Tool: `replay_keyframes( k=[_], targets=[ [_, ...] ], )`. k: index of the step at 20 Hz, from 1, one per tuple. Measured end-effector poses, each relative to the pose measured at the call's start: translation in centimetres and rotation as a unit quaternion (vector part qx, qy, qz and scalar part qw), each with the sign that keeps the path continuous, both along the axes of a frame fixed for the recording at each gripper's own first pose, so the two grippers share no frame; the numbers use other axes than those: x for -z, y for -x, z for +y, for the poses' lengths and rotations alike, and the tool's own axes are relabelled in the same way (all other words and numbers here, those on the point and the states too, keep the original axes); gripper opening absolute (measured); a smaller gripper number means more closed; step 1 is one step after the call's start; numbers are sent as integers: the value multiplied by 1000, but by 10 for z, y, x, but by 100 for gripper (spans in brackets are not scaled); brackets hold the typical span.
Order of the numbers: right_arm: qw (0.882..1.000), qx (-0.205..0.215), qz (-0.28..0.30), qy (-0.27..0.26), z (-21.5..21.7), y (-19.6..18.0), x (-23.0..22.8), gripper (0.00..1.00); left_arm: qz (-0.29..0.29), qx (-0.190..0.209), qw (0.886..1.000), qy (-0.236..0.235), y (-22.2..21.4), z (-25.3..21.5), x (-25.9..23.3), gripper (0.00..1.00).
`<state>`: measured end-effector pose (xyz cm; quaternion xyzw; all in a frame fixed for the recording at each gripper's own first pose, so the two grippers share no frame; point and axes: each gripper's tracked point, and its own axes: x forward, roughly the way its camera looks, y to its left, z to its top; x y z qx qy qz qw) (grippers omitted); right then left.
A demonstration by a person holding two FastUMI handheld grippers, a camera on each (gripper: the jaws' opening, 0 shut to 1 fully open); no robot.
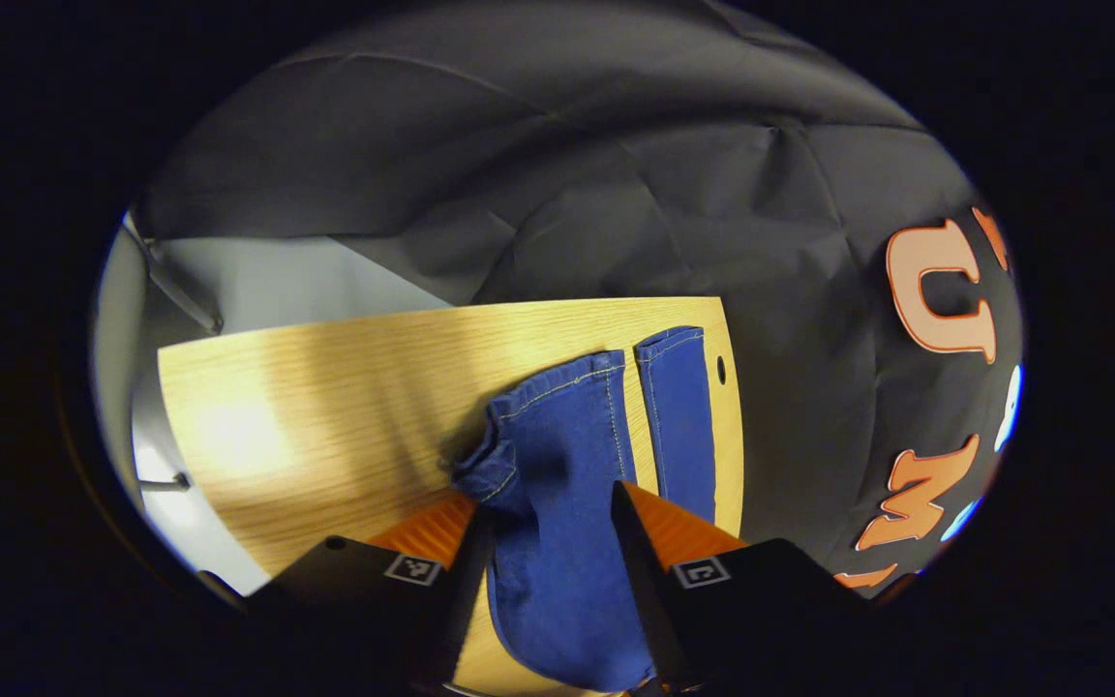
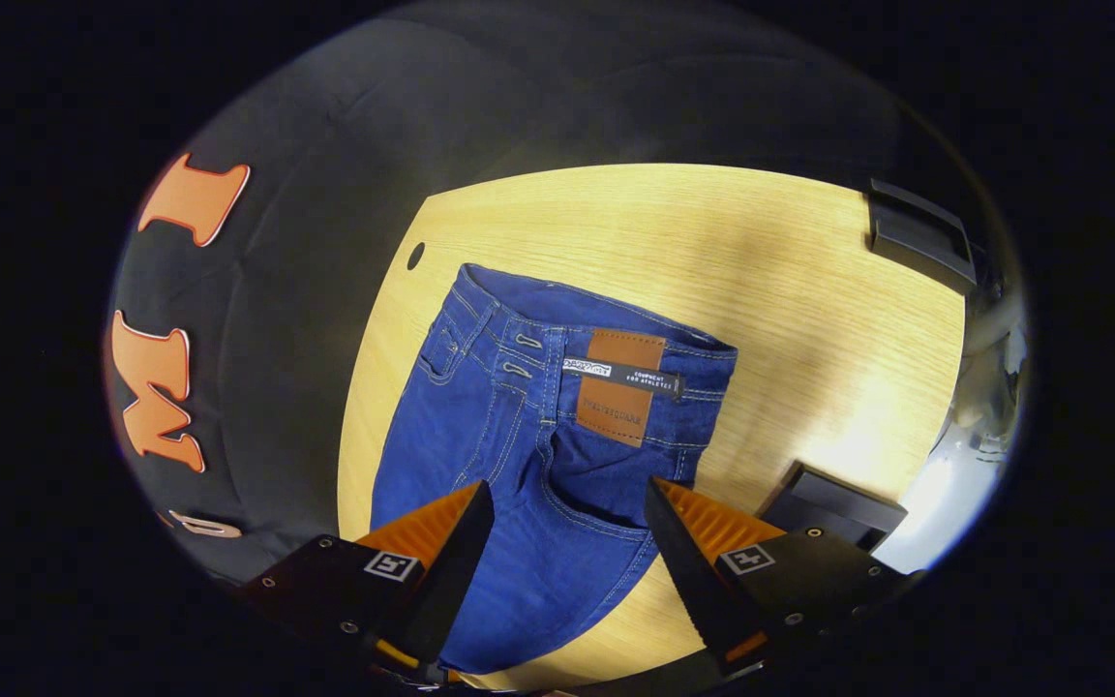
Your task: Grasp the waist and the cuffs of the jeans and fold them to make the two legs overlap; first hold the waist and fold one-third of the jeans toward the cuffs, then hold the cuffs and fold the remaining one-third in the same direction to finish folding.
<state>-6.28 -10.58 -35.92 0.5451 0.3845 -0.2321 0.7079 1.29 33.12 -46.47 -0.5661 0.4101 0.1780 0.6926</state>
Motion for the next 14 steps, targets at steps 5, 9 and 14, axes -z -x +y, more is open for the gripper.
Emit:
replay_keyframes(
  k=[5, 9, 14],
  targets=[
    [1000, 13, 8, 8, -19, 22, 2, 97, 8, 19, 1000, -23, 6, 0, 7, 16],
    [1000, 22, 18, -4, -20, 19, 20, 97, 34, 11, 999, -40, 6, 2, -2, 1],
    [998, 44, 3, -37, -15, 9, 29, 75, 21, 28, 998, -51, 3, 1, -9, 1]
  ],
)
